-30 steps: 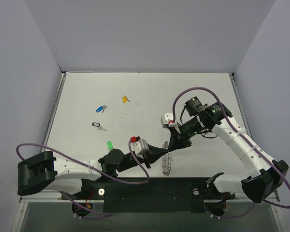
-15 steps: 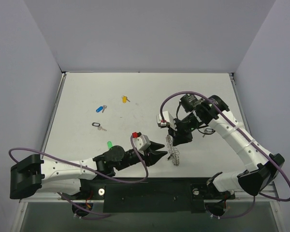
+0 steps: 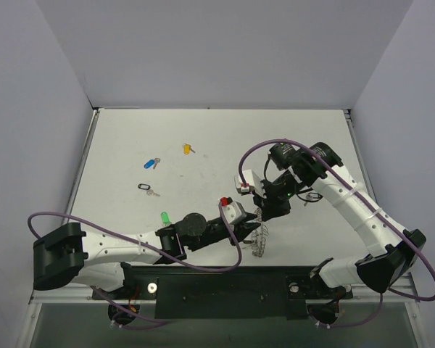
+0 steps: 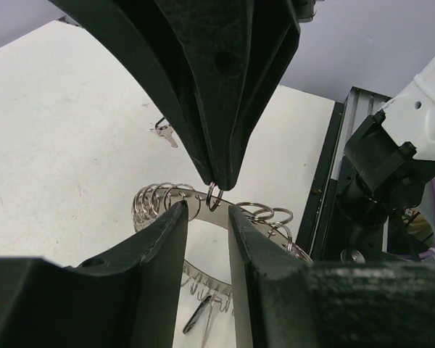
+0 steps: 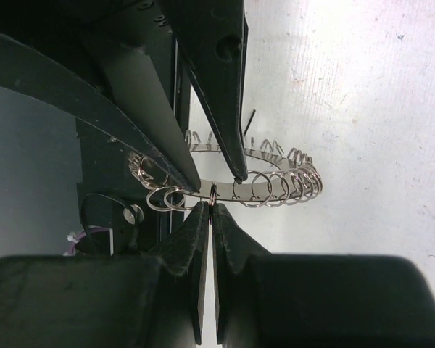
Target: Put the keys on the keyring
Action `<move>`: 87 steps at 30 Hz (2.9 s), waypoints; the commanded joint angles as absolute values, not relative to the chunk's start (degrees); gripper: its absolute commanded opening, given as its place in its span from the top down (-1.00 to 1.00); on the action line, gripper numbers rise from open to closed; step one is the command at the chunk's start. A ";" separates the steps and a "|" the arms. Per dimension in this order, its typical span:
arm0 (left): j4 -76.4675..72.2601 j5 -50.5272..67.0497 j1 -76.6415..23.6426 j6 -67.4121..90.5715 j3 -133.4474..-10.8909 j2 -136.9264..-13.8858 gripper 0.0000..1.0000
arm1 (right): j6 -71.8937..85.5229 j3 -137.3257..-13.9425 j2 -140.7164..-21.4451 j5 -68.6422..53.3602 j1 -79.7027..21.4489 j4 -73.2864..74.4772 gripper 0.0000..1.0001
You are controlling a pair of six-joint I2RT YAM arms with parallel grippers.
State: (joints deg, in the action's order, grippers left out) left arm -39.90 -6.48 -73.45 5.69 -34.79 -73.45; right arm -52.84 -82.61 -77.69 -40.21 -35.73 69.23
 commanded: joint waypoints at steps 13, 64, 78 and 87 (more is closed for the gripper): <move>-43.50 -5.72 -73.74 3.43 -38.06 -74.62 0.32 | -54.67 -84.73 -78.92 -42.80 -36.04 72.95 1.00; -69.17 -5.80 -75.15 10.99 -26.46 -72.42 1.00 | -72.33 -73.48 -73.04 -65.74 -26.89 69.35 0.77; -70.22 -7.38 -75.41 10.90 -26.28 -73.04 1.00 | -71.81 -73.13 -73.12 -66.09 -28.30 69.08 0.88; -69.00 -9.40 -75.41 12.82 -25.67 -72.95 1.00 | -61.12 -74.09 -72.25 -61.80 -28.39 65.84 1.00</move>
State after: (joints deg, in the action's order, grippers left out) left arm -63.83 -7.31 -75.29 11.40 -24.38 -74.04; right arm -68.69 -72.42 -73.87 -62.54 -27.86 67.00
